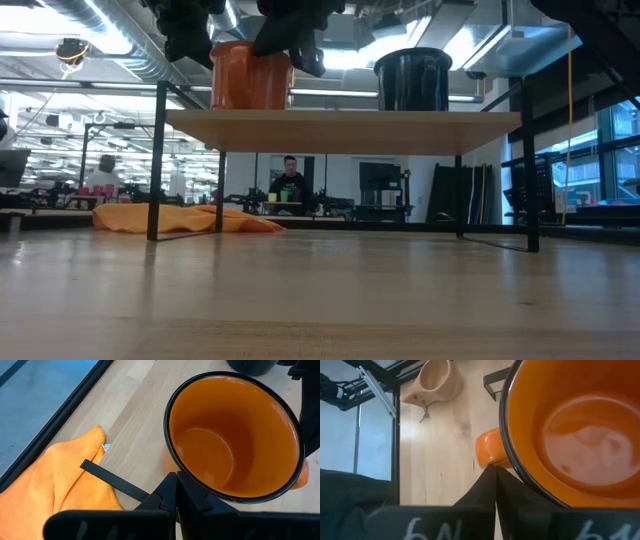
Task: Stack small to large cups/mugs on shelf
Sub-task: Put the orange mug on the shelf, then adjust the blue mug on the shelf
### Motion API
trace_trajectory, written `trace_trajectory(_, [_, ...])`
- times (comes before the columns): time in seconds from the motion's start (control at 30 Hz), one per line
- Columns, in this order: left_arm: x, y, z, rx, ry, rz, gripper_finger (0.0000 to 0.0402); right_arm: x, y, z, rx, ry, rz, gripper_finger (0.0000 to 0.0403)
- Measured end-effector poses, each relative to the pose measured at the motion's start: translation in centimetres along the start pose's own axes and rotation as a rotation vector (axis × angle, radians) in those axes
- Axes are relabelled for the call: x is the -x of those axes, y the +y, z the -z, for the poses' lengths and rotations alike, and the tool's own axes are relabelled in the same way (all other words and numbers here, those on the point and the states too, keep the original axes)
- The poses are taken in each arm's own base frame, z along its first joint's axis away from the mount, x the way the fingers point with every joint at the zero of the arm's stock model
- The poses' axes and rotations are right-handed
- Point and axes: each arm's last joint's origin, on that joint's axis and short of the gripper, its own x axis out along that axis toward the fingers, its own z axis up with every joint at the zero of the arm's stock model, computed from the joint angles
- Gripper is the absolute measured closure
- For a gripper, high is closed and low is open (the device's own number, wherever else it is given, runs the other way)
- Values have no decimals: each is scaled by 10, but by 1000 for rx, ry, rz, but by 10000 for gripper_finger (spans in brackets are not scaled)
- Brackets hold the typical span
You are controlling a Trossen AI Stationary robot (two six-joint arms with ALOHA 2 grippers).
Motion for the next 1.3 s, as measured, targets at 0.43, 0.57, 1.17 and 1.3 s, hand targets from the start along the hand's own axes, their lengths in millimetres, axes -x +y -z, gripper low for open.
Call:
trace_trajectory(0.43, [0,0,0,-7,0,1,401,-1,2,-2,-33,-25,13,397])
trace_trajectory(0.57, [0,0,0,-8,1,1,401,-1,3,-2,-24,-19,-16,396])
trace_trajectory(1.17, [1,-4,-9,-67,-85,110,401,107,-16,11,-58,45,179,355])
trace_trajectory(1.3, [1,-5,-12,-70,-124,120,401,142,-23,29,-93,116,353,348])
